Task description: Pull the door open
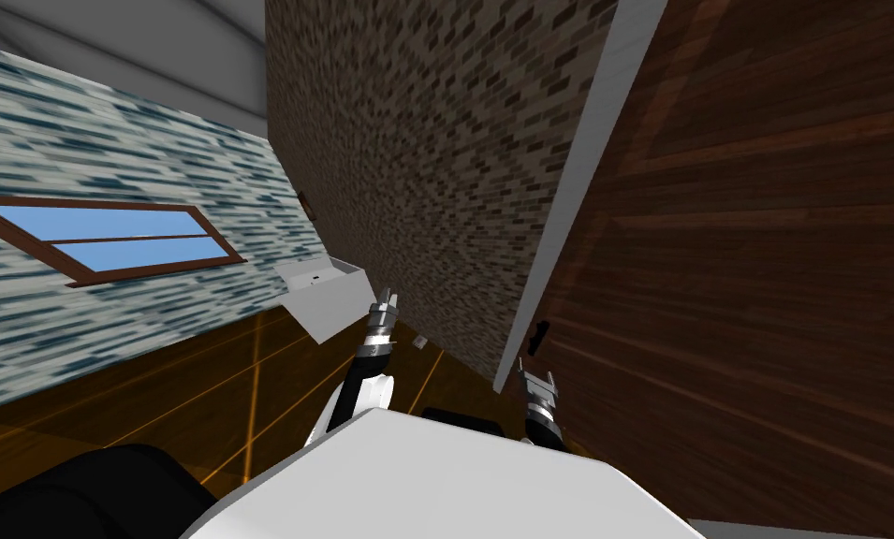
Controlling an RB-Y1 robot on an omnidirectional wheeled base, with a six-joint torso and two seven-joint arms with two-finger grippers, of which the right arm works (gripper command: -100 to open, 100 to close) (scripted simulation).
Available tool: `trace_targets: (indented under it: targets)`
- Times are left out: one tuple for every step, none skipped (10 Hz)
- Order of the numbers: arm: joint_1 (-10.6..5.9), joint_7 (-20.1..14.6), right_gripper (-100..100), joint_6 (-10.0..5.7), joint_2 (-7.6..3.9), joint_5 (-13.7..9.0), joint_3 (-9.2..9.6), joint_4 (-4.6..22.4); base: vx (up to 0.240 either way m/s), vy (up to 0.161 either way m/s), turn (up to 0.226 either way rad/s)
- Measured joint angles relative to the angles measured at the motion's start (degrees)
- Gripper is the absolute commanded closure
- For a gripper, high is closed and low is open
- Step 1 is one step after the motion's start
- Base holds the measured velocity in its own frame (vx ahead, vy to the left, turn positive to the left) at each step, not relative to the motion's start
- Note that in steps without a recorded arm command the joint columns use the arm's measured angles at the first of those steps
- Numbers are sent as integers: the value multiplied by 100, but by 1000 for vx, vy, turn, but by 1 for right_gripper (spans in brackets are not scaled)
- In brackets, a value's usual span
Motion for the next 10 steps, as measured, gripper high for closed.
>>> trace_targets:
  targets:
    - [33, -68, -100, 33, -109, -38, -20, -42, 103, 63, 37]
    - [-5, -203, -100, 30, -224, -67, -35, 58, 105, 57, 37]
    - [15, -338, -100, 26, -348, -96, -47, 86, 96, 50, 36]
    - [19, -486, -100, 7, -467, -116, -50, 155, 96, 31, 33]
    - [13, -598, -100, 14, -574, -150, -69, 186, 95, 17, 37]
    - [46, -672, -100, 23, -659, -176, -79, 174, 97, 15, 44]
    - [34, -782, -100, 7, -748, -194, -81, 252, 100, 3, 36]
    - [33, -901, -100, 4, -856, -219, -94, 298, 97, 5, 31]
    - [67, -988, -100, 25, -966, -250, -113, 276, 127, 5, 44]
    - [101, -1108, -100, 41, -1111, -284, -129, 281, 134, -21, 32]
